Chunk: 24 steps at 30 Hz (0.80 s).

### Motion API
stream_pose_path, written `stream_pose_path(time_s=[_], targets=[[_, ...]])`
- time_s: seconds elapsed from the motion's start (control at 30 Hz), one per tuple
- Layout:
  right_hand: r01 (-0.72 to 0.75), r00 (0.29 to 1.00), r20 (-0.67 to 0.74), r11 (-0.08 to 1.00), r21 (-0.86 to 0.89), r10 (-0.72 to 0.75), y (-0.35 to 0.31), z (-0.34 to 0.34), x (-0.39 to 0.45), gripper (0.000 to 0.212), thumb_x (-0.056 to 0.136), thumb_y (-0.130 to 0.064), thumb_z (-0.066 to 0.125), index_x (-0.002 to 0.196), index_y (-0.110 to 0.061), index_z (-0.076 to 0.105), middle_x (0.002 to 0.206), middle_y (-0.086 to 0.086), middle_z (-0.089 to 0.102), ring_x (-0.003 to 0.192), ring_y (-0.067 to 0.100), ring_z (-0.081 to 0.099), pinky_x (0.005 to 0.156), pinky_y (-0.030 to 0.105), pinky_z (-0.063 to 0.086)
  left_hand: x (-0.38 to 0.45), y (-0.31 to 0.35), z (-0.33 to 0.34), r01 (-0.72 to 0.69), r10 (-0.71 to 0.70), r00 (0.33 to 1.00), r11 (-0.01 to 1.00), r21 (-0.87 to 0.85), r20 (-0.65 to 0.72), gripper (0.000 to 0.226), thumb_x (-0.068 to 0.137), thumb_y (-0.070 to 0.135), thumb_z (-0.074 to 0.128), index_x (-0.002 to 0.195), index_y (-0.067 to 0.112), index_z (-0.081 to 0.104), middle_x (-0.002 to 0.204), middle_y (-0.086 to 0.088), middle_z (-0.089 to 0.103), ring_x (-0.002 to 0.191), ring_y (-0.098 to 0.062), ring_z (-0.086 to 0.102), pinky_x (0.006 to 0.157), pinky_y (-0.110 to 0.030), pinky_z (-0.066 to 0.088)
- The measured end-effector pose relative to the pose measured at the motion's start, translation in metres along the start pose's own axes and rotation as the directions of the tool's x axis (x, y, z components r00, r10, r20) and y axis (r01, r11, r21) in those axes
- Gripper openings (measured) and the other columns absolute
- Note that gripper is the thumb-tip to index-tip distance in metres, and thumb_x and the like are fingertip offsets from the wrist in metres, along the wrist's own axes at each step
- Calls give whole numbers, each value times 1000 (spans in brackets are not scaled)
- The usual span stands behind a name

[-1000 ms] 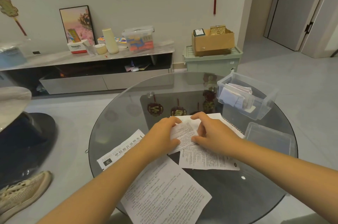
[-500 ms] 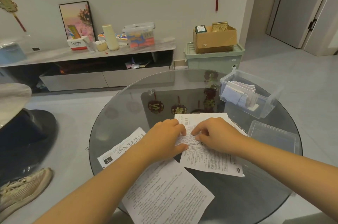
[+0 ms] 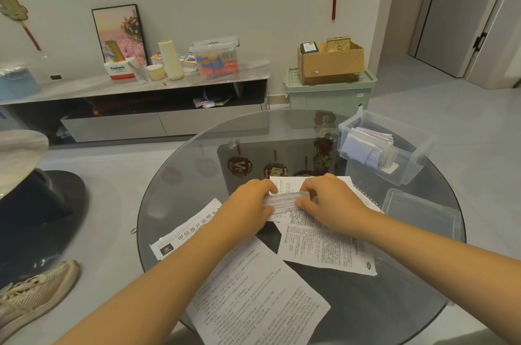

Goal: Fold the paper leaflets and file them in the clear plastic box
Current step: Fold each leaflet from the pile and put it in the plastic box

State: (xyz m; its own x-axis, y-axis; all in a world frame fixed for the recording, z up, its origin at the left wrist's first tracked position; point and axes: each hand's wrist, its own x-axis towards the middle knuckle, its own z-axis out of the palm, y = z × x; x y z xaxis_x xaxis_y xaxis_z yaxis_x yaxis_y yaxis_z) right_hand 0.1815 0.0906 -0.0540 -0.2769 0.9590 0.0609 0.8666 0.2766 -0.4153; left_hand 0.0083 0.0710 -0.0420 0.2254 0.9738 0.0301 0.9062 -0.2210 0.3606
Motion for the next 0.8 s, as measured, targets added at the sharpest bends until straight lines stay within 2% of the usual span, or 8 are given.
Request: stream_pose_path(time_s=[0.1,0.2,0.3,0.43,0.6,0.8], targets=[[-21,1000,-5,999,36,21,0,3,2,31,88,-36,61,118,-32,52,88,-11,54,86,7,44,86,31,47,1,-1,3,14,-14,1000,999,-30,-12,38,93,20,58,128,25,45,131,3,47,105,-13,53,86,-18,42],[18,1000,-12,1000,-16,-18,-2,5,3,41,92,-35,55,131,-40,48,109,-6,59,103,11,45,95,30,43,2,-2,4,18,-19,999,1000,-21,-44,35,92,20,59,124,24,48,132,4,43,112,-13,48,90,-17,39],[83,996,-9,988,-128,-85,-2,7,4,36,96,-37,46,132,-40,50,121,-6,50,112,13,39,95,27,37,4,-3,3,34,-30,996,998,45,-84,23,91,23,61,114,25,60,126,5,46,115,-13,44,97,-21,37],[112,994,25,988,-105,-110,-2,8,5,35,95,-37,48,130,-34,52,131,-11,46,122,13,32,104,32,27,6,-1,3,30,-28,999,998,62,-23,18,94,24,56,109,22,65,110,3,55,98,-13,53,83,-19,43],[62,997,42,995,-84,-58,-9,10,10,37,90,-41,56,124,-29,54,128,-7,49,120,14,36,104,32,27,5,0,3,12,-12,1000,999,51,-3,26,89,35,62,111,21,62,106,5,53,89,-9,49,80,-19,43],[-55,981,186,998,-7,55,-16,3,16,30,84,-37,65,108,-20,58,108,-3,56,102,16,46,92,33,45,6,2,1,7,-7,1000,1000,17,14,25,88,33,64,110,21,63,111,4,54,97,-12,54,88,-26,49]])
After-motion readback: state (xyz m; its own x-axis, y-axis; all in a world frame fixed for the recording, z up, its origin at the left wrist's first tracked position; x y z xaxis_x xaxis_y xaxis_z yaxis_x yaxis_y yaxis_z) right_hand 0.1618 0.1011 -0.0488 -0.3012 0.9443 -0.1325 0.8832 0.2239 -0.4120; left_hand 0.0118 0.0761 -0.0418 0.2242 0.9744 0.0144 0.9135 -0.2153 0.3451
